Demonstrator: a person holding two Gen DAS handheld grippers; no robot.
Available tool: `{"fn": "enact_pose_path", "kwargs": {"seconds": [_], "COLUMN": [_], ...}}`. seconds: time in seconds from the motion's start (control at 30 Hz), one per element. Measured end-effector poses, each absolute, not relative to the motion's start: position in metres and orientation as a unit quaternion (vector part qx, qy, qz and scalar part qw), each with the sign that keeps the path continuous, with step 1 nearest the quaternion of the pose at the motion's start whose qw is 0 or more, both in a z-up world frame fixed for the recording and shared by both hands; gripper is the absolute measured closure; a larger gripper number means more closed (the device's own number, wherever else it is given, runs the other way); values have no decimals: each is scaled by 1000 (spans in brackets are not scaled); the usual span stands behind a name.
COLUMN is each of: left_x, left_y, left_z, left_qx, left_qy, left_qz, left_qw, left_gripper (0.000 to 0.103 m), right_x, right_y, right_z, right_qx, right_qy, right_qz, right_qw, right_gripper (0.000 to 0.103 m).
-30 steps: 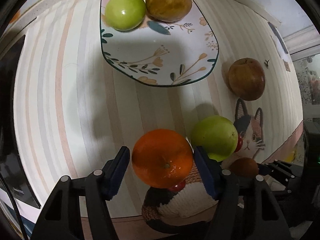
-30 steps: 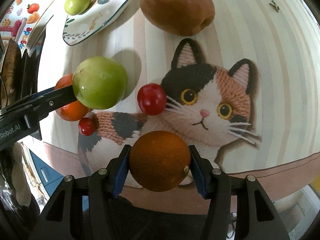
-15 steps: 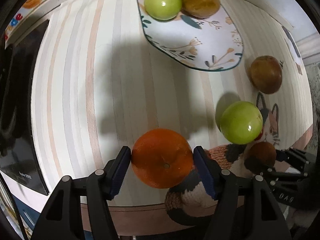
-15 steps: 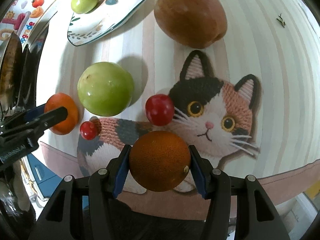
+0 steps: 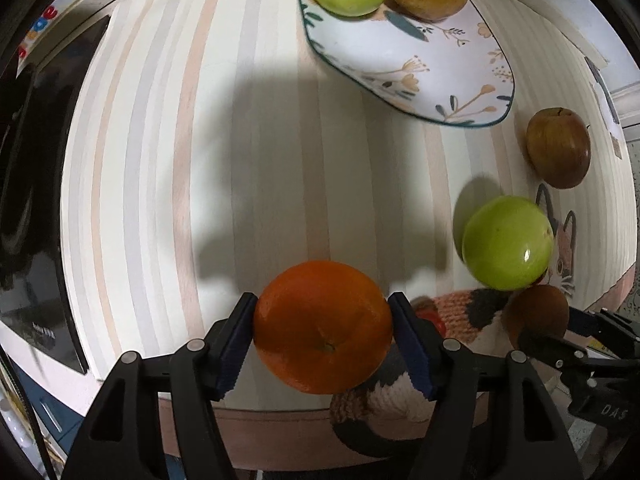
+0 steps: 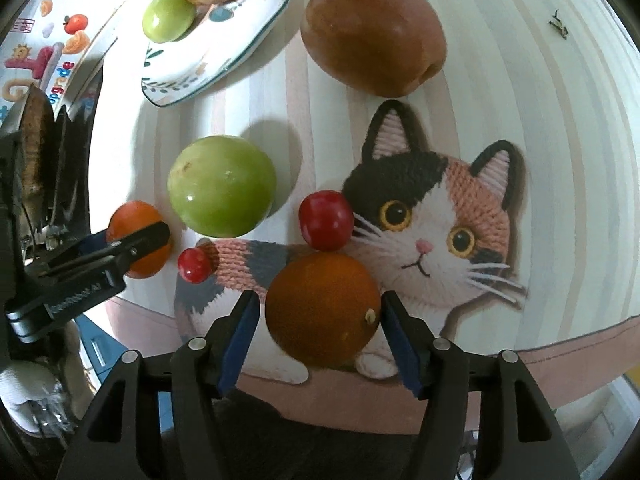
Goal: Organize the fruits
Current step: 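Grasp an orange with the left tool while the right tool grasps a brown fruit, then carry both fruits to the plate and open the left tool beside it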
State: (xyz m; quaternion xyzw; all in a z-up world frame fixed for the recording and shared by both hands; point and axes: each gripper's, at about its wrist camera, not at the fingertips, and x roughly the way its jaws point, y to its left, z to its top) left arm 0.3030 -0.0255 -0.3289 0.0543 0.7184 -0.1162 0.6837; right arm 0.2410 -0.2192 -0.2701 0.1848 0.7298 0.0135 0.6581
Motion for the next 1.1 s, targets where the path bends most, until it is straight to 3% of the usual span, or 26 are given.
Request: {"fn": "enact_pose_path", "kwargs": {"seconds": [0.37,0.67,0.87,1.1], "left_x": [287,305,355,460], "left_y": [-11,0,-18,-58], "left_z": [-333,-284,-244,-239], "left_qx": [26,1,-31,-8], "left_qy": [719,682,659,639], "left_qz": [-102,-124,-146,-132], "left_qw": [687,720,737,758], "left_gripper": [39,39,39,39], "right_x": [230,244,294,386], "right_y": [-216,-210,-210,-220], "right_z": [-272,-219,-185,-213], "right_qx": [164,169,189,174], "right_qy": [714,679,644,645], "right_qz": [24,59,75,45], "right_qw": [680,712,738,743], "right_gripper": [45,45,45,45]}}
